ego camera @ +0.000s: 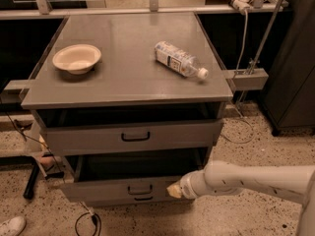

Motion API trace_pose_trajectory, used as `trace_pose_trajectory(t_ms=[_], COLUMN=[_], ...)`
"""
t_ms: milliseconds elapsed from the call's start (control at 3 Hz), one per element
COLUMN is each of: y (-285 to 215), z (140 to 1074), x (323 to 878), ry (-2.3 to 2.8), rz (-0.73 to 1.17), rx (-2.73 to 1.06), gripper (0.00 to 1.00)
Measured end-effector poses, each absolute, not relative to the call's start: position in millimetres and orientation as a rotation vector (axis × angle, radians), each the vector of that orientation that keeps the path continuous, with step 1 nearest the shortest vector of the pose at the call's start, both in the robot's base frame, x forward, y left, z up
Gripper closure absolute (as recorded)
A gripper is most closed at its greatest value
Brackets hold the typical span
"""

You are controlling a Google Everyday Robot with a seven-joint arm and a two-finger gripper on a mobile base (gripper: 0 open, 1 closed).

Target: Close middle drawer

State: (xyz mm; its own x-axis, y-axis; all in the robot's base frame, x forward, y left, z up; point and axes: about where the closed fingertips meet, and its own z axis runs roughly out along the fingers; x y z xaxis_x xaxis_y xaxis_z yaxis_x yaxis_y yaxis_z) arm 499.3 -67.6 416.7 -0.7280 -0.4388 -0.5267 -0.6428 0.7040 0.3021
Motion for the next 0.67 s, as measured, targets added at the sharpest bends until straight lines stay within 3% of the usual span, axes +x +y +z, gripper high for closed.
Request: trace_pose_trajectory(t_ms=[667], y=[-57.6], z=[408.3], x=[538.6], ry=[2.459], rz=[0.645], rx=[-0.760], gripper=[1.00])
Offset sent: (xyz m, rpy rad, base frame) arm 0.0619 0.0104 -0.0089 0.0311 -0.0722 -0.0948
